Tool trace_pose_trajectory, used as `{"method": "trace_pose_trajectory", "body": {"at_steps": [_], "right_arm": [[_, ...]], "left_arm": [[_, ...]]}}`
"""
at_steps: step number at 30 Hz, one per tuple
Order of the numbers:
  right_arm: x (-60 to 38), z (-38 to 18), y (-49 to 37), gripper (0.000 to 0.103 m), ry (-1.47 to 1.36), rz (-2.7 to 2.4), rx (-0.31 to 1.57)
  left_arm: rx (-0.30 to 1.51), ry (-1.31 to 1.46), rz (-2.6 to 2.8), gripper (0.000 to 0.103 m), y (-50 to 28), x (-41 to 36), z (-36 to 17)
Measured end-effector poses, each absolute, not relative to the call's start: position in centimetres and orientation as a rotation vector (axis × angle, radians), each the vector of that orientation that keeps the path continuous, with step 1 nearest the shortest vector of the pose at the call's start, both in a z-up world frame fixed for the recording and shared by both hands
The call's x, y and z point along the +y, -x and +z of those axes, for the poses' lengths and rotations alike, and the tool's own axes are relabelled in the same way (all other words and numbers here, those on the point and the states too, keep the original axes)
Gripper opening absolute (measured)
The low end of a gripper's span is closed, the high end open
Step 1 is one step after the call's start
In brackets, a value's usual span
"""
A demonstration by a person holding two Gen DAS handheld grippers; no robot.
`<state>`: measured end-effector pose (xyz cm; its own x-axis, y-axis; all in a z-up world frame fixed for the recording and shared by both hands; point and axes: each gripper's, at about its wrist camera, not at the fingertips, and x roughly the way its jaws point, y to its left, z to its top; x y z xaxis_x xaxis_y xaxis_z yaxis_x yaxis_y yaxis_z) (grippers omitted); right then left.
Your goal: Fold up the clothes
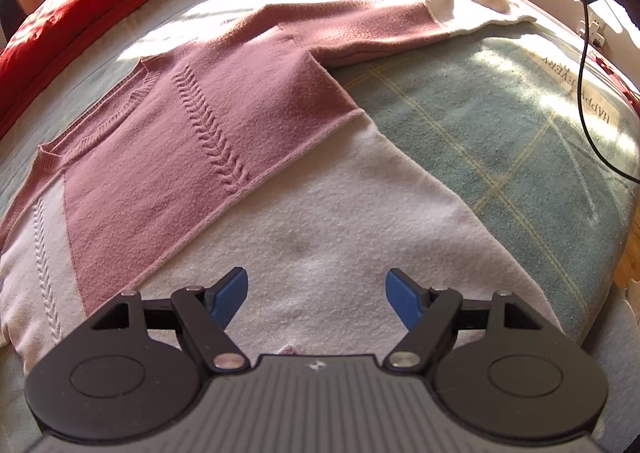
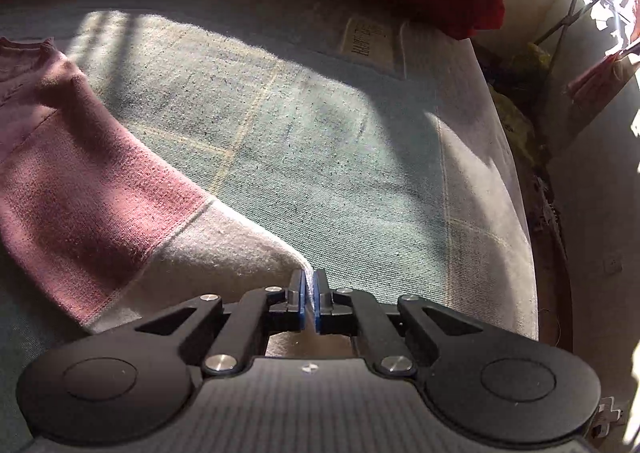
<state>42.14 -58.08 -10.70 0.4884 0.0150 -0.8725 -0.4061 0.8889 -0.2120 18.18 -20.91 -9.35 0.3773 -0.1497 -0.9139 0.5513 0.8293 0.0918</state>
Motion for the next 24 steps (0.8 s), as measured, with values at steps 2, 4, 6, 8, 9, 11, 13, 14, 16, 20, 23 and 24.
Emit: {"method": "trace_pose_trajectory", "body": {"at_steps": [2, 4, 6, 8, 9, 11, 13, 14, 16, 20, 23, 24], "right_arm": [[-58.1, -11.6, -42.3, 0.011, 0.424, 0.222, 1.039], [-58.8, -11.2, -42.1, 0.025, 0.374, 0.178, 1.014], [-60.5, -9.9, -41.7, 0.027, 0.262, 0.135, 0.986], [-62.8, -8.6, -41.0, 0.036, 0.126, 0.088, 0.970], [-64.1, -8.3, -40.5, 0.037, 0.058, 0.060, 0.972], [-66.8, -7.8, -39.5, 0.038, -0.074, 0.003, 0.973], [-68.6, -8.0, -38.2, 0.038, -0.145, -0.066, 0.976], [-69.4, -8.4, -37.4, 0.038, -0.162, -0.101, 0.984], [-70.4, -9.2, -36.1, 0.039, -0.199, -0.167, 1.002], [-71.9, -11.1, -33.5, 0.043, -0.374, -0.235, 1.036], [-72.6, -12.4, -32.2, 0.046, -0.576, -0.235, 1.003], [-72.7, -12.8, -32.0, 0.049, -0.624, -0.242, 0.986]], "left_arm": [[1.104, -0.416, -0.462, 0.076, -18.2, -20.8, -9.4], [1.099, -0.419, -0.463, 0.076, -18.0, -20.7, -9.2], [1.093, -0.416, -0.467, 0.076, -17.8, -20.5, -9.0], [1.090, -0.409, -0.463, 0.076, -17.8, -20.3, -8.8], [1.090, -0.407, -0.459, 0.076, -17.8, -20.3, -8.8], [1.088, -0.404, -0.455, 0.076, -17.7, -20.3, -8.8], [1.085, -0.401, -0.463, 0.076, -17.4, -20.5, -8.6], [1.083, -0.400, -0.469, 0.076, -17.3, -20.6, -8.5], [1.076, -0.404, -0.482, 0.076, -16.9, -20.8, -8.3], [1.066, -0.410, -0.480, 0.076, -16.5, -20.9, -7.8], [1.064, -0.415, -0.470, 0.076, -16.4, -20.9, -7.6], [1.066, -0.419, -0.466, 0.076, -16.3, -20.9, -7.7]]}}
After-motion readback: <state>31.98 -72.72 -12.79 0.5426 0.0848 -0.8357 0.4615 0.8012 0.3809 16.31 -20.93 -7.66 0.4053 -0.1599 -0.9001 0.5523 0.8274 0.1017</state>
